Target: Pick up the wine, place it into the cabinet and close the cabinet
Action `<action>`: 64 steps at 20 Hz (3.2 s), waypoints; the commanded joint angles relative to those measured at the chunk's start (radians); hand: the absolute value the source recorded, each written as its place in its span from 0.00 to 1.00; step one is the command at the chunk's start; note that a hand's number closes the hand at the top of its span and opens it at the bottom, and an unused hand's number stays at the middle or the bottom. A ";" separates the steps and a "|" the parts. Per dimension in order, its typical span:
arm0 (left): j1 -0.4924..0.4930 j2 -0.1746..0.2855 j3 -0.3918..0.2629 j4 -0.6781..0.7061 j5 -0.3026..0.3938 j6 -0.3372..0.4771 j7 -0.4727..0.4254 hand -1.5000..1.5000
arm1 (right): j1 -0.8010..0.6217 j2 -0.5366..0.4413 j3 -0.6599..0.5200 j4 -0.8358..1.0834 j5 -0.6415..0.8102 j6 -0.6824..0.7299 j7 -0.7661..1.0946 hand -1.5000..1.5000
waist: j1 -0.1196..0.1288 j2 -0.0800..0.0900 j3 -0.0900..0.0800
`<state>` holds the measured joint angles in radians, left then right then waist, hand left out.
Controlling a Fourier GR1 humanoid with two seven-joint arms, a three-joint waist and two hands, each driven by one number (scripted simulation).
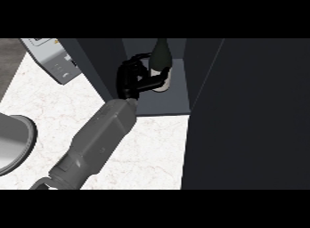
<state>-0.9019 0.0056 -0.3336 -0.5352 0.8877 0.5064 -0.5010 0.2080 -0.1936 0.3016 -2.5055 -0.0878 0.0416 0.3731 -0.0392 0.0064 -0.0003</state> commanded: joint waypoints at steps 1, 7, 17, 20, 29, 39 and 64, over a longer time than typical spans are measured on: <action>-0.113 -0.005 0.025 0.083 -0.001 0.037 -0.017 1.00 | -0.007 -0.001 -0.009 -0.127 -0.100 0.007 0.061 0.00 | -0.008 0.003 0.000; -0.235 0.003 0.039 0.185 -0.060 0.105 0.036 1.00 | -0.006 0.012 -0.030 -0.106 -0.101 0.009 0.063 0.00 | 0.004 0.000 0.000; -0.287 0.069 -0.007 0.402 -0.173 0.178 0.034 0.00 | 0.030 0.022 0.021 -0.121 -0.077 0.031 0.042 0.00 | -0.026 0.010 0.001; -0.271 0.060 0.013 0.425 -0.167 0.164 0.004 0.00 | 0.024 0.020 0.004 -0.133 -0.098 0.033 0.056 0.00 | -0.039 0.018 0.000; -0.256 0.062 0.019 0.462 -0.197 0.182 -0.017 0.00 | 0.039 0.014 0.010 -0.137 -0.075 0.048 0.051 0.00 | -0.026 0.014 -0.001; -0.264 0.112 0.028 0.409 -0.225 -0.009 -0.077 0.00 | 0.065 0.020 0.007 -0.165 -0.092 0.047 0.060 0.00 | -0.014 0.009 -0.001; 0.075 0.052 -0.006 -0.189 -0.252 -0.060 -0.063 0.00 | 0.126 0.003 0.030 -0.249 -0.049 0.004 0.079 0.00 | 0.056 -0.021 0.000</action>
<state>-0.9054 0.0390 -0.3204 -0.6136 0.6383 0.4617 -0.5921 0.3072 -0.1584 0.3649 -2.5162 -0.0756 0.0571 0.3357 0.0076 -0.0136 0.0000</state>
